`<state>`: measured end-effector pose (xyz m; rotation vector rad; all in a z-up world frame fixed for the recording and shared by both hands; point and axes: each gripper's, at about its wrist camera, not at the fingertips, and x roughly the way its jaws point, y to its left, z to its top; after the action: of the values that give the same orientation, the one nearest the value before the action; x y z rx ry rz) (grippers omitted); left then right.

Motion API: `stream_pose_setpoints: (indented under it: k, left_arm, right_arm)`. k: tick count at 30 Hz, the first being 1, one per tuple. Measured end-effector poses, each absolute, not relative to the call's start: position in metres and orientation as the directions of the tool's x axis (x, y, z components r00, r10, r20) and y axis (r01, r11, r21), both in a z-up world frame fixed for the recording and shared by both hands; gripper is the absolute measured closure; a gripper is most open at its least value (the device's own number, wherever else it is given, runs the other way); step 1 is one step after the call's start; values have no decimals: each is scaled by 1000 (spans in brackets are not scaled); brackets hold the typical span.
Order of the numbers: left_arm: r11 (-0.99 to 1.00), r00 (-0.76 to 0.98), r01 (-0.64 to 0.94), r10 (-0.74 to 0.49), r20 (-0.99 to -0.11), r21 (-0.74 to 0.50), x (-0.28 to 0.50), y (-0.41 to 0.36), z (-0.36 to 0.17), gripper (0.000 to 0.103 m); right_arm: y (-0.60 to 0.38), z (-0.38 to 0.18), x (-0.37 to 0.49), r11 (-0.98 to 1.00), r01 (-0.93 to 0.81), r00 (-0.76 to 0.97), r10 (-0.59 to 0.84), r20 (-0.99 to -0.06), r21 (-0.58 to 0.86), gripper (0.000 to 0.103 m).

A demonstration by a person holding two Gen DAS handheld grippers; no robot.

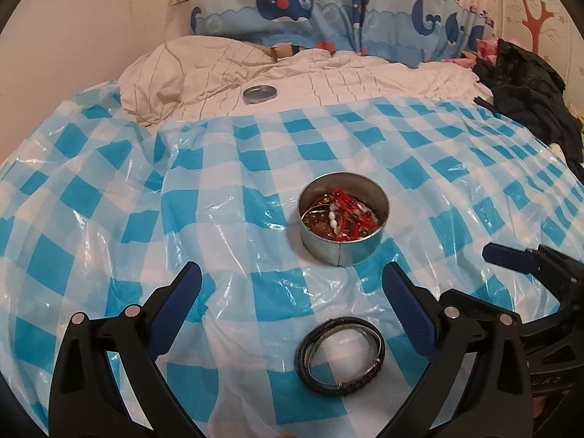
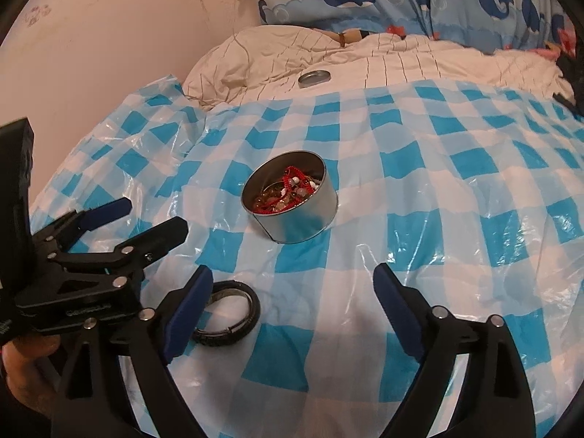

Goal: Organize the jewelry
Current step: 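Move the right tool over the black braided bangle and lower toward it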

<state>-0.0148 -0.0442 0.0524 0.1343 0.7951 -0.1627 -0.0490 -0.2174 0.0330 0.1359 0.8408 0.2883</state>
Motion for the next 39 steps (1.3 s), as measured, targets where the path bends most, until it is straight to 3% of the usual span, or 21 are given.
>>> stream_pose_setpoints:
  k: [13,39]
  left_arm:
    - [985,692,171,-119,-712,2,-10,-36,62,8]
    - [979,675,201,-125,-727,18,-6,-47,57,8]
  right_arm:
    - [-207,16,-44,952,-212,603,305,-737,220,15]
    - [-204,5,-40,949,-221,587,313,-747,224,15]
